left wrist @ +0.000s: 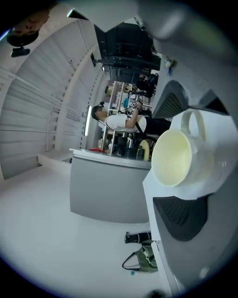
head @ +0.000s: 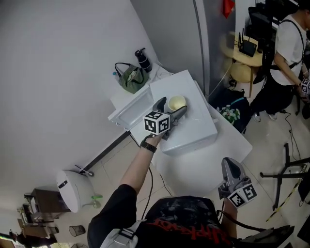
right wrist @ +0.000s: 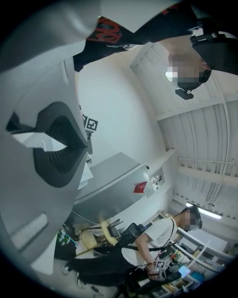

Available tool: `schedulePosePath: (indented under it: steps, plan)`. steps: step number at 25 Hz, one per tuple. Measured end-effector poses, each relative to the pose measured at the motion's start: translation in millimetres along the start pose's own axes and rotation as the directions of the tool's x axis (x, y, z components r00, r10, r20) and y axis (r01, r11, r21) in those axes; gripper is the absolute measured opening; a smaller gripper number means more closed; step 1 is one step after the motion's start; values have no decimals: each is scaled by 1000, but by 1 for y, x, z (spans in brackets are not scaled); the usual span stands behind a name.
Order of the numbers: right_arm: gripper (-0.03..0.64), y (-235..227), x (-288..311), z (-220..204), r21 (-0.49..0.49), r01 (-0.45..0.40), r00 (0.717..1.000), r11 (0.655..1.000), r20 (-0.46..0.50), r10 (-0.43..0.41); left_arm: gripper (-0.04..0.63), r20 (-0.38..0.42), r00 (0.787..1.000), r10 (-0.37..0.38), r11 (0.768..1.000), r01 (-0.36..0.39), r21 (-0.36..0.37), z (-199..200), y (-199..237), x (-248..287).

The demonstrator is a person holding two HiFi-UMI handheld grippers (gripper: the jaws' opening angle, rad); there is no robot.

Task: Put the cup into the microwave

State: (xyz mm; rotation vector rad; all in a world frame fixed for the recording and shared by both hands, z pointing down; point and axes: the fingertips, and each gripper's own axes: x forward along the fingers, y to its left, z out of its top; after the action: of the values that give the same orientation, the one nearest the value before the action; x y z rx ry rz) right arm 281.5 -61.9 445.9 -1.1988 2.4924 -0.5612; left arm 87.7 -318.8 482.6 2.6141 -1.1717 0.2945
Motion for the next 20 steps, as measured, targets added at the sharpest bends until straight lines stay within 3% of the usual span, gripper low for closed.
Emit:
schedulePosePath:
  steps: [7, 12, 20]
  plan:
    - [0, -30, -1, -1, 44, 55, 998, 998, 2, -55, 497, -84, 988, 128, 991, -130, -13, -15, 10, 34]
    - [0, -39, -1, 1, 49, 56, 998, 997, 4, -56, 456, -64, 990, 122, 992, -123, -23, -14, 15, 36]
    - [0, -28, -3, 5, 39, 16, 1000, 999, 16, -17, 454, -45, 994, 102, 995, -101, 11, -22, -7, 7]
